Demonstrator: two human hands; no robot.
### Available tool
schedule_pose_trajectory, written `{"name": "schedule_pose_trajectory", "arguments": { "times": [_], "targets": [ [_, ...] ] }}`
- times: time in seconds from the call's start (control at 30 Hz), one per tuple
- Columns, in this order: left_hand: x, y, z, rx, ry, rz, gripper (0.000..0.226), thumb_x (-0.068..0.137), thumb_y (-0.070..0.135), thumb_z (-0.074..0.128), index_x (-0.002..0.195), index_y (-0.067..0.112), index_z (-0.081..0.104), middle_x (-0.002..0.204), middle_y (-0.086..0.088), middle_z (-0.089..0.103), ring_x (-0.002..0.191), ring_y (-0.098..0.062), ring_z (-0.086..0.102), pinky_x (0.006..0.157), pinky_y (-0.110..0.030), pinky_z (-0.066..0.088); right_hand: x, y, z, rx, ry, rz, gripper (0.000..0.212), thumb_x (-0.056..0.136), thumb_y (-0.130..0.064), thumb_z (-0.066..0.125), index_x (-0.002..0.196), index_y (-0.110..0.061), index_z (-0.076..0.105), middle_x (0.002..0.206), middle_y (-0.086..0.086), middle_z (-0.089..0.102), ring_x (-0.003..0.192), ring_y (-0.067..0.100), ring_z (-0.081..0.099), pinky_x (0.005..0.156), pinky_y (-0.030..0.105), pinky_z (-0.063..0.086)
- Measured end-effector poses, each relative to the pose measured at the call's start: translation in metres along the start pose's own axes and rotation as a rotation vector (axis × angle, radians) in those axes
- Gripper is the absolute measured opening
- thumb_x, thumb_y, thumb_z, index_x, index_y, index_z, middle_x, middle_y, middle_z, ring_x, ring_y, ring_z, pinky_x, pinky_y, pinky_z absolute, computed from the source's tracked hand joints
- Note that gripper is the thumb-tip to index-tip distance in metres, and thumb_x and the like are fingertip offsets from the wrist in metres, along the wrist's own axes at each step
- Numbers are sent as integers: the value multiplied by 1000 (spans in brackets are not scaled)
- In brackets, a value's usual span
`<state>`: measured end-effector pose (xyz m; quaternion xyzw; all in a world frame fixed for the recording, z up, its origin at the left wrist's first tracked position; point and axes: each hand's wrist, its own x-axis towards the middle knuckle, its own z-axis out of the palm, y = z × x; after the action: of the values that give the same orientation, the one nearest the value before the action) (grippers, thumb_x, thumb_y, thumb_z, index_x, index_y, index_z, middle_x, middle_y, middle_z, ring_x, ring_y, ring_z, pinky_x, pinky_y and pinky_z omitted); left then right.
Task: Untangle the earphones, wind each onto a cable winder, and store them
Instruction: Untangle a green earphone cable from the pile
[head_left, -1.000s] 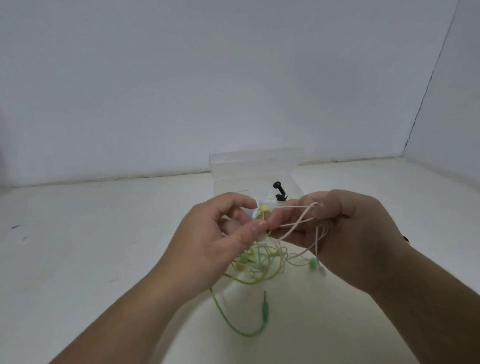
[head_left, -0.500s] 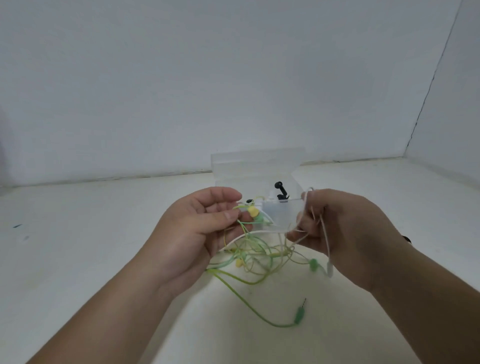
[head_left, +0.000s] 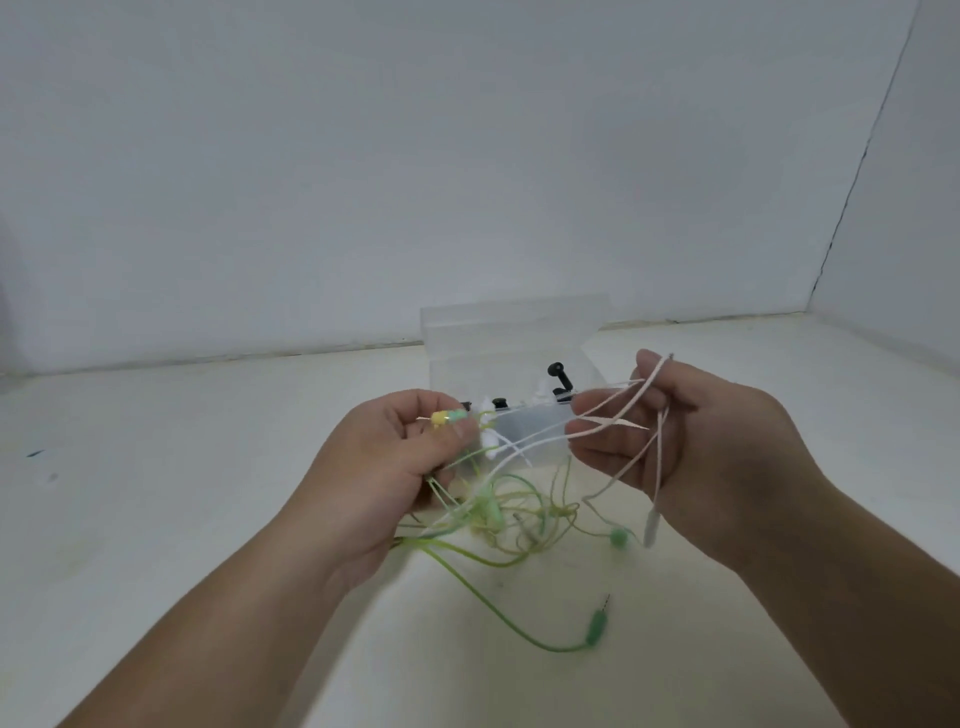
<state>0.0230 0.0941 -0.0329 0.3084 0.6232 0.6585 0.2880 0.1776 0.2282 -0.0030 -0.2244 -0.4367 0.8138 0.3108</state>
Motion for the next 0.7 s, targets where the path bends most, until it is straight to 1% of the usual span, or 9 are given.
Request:
{"name": "schedule_pose_trajectory", "arguments": {
  "times": [0.07,0.13,0.23,0.3,0.33,0.4,0.5,0.6,0.7],
  "targets": [
    [2,-2,-1,-8,25,-30,21,99,18,55,86,12,71,59,-1,48,50,-15,49,49,-23,44,2,-1,-3,45,10,7,36,101,-23,49,68,-9,44,55,11,59,41,24,57,60,38,52],
    [2,2,-1,-175,0,-74,26,101,18,49,85,11,69,64,-4,55,55,-17,54,52,-26,51,4,-1,-6,11,62,-4,32,99,-21,53,69,-11,47,54,9,52,41,23,50,59,37,52],
    [2,10,-4,-582,-58,-183,17,94,13,48,78,12,55,71,-10,60,67,-25,64,59,-34,60,6,2,-9,-66,43,-17,26,95,-11,55,70,-10,51,54,6,46,42,20,42,57,35,51],
    [1,14,-6,-704,-63,-218,11,87,10,48,77,14,47,64,-7,50,61,-25,59,51,-34,57,6,3,-8,-93,38,-40,28,90,-2,53,62,-7,55,55,10,52,44,21,49,65,39,53],
    [1,13,-7,-663,-64,-215,10,84,9,51,77,15,47,61,-5,44,57,-23,55,49,-31,54,5,3,-7,-86,33,-48,28,86,2,53,59,-6,57,58,13,57,49,24,55,71,41,55],
    [0,9,-7,-329,-64,-155,9,82,7,59,77,13,54,59,-2,40,52,-18,49,48,-25,48,1,2,-5,-75,-35,-47,13,73,1,56,61,-4,58,71,22,67,68,32,67,83,46,57],
    [-2,1,-1,95,-89,-15,10,87,9,69,78,14,71,61,-2,49,53,-14,49,51,-24,43,-3,1,-2,34,-193,-7,10,71,-7,53,62,-7,59,92,26,72,87,39,72,87,50,58],
    [-5,-1,2,169,-134,56,15,84,8,76,72,16,72,63,-3,52,55,-14,50,50,-22,43,-4,1,-1,105,-273,-14,23,76,-6,47,56,-9,58,96,25,72,99,41,71,89,50,55],
    [-7,2,2,-9,-205,25,16,71,19,81,64,16,67,65,-9,52,56,-18,52,51,-23,46,-1,0,-3,180,-226,-44,18,73,-1,44,57,-7,47,73,18,68,94,36,73,85,47,58]
  ]
}}
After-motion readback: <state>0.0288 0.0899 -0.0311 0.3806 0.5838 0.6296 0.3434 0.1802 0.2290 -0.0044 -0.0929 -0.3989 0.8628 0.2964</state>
